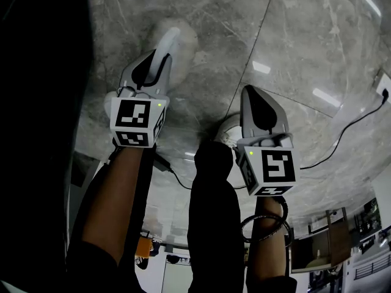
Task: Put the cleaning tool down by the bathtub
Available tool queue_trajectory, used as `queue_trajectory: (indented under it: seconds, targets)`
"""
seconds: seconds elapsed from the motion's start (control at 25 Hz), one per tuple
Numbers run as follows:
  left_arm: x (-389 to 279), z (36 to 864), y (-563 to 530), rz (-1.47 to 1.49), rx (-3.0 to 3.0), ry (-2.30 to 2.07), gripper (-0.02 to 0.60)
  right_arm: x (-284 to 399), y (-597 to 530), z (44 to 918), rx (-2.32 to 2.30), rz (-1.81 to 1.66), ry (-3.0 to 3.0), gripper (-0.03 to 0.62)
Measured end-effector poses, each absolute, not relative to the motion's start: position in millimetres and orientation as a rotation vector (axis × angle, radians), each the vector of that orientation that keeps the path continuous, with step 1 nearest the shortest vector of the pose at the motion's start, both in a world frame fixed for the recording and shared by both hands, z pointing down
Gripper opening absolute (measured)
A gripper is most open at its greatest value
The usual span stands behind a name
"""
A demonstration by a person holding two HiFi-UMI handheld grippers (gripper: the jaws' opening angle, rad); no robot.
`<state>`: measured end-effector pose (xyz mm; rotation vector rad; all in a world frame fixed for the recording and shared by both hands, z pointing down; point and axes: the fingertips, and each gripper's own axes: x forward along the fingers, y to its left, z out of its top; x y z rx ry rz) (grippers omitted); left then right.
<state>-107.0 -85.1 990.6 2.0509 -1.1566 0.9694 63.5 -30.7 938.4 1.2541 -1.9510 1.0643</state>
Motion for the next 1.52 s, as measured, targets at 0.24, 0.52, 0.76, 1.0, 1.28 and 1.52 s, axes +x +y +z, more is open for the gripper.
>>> queue_trajectory:
  seconds: [0.24,0.52,0.76,1.0,1.28,1.52]
  targets:
    - [-104.9,995.4,-83.3,0.985,2.086,-1.139,0.091,64.9,-26.0,945.6,1.249,1.071,-1.937,0.023]
    - [-104.8,999.5,-78.4,0.992,2.099,-1.124,0.091,59.0,-21.0,949.5,1.228,1.068,-1.937,0.023]
    - [-104.1,1000.9,-79.6,0.994,2.098,-1.118,0.090,59.6,-22.2,948.9,1.232,1.067,-1.934,0.023]
    - [-102.8,998.4,-80.1,1.006,2.105,-1.100,0.090,60.3,-21.9,944.9,1.229,1.062,-1.929,0.023]
    - [-102.3,984.9,-81.3,0.995,2.116,-1.088,0.135,56.4,-24.8,932.6,1.226,1.052,-1.933,0.023]
    - [-94.0,965.4,-86.8,0.977,2.144,-1.071,0.139,53.2,-37.9,914.6,1.238,1.028,-1.952,0.023]
